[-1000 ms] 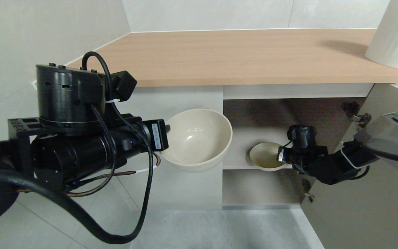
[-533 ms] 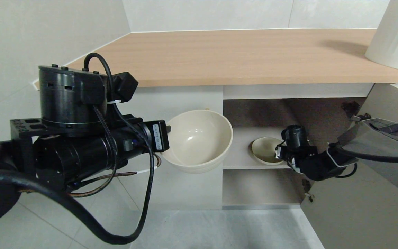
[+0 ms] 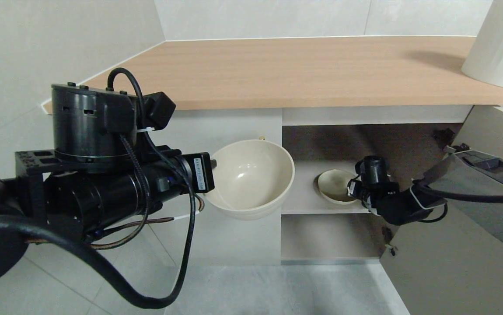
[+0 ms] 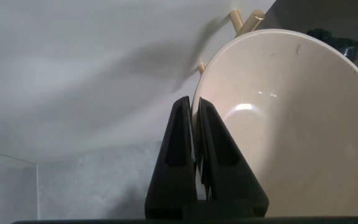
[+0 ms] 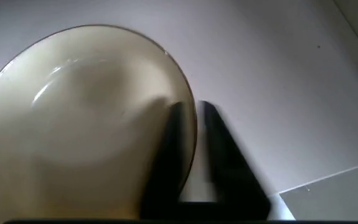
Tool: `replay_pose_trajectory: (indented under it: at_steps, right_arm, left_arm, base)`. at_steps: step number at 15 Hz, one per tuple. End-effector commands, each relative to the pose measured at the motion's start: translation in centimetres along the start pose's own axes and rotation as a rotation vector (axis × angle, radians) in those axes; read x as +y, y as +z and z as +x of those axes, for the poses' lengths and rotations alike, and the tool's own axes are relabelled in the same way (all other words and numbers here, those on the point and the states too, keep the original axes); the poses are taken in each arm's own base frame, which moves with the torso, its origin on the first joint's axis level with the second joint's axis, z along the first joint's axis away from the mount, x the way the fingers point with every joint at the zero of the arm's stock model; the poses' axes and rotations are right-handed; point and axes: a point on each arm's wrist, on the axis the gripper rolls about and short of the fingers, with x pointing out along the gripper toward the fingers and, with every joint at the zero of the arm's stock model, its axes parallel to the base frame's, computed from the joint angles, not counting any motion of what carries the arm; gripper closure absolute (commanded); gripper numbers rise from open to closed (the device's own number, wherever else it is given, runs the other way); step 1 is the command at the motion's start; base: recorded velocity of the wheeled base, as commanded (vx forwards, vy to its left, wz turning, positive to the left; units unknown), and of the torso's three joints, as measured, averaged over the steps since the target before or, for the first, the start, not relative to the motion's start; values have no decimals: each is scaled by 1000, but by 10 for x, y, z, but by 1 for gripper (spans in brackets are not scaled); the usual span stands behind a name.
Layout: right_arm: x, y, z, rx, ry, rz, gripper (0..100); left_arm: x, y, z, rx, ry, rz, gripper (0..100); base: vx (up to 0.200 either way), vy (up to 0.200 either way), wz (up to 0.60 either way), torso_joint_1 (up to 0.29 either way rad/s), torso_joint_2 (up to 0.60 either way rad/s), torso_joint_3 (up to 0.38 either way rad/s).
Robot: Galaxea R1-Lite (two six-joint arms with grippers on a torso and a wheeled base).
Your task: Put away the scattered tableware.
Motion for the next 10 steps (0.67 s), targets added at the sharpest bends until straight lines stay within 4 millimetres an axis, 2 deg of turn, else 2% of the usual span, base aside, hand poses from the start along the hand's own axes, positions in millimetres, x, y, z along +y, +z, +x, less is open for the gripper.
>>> replay_pose_trajectory:
  at_steps: [1,3,5,7,10]
  right_arm:
    - [1,4,0,-10,3,16,0]
    - [1,6,-2,-16,7,31,0]
    - [-1,26,-24,-39,28,42,0]
    - [3,38,-64,-24,99,25,0]
    - [5,56,-135,23,229,-28,0]
  left_arm:
    - [0,0,0,1,0,0,100]
    - [0,0,0,1,0,0,100]
    - [-5,-5,0,16,-16,10,100]
    - [-13,-14,1,44,-41,28,100]
    - [-27,-36,14,121,-66,72,100]
  base:
    - [0,0,0,0,0,0]
    - [0,0,0,0,0,0]
    - [0,0,0,0,0,0]
    - [0,0,0,0,0,0]
    - [0,0,0,0,0,0]
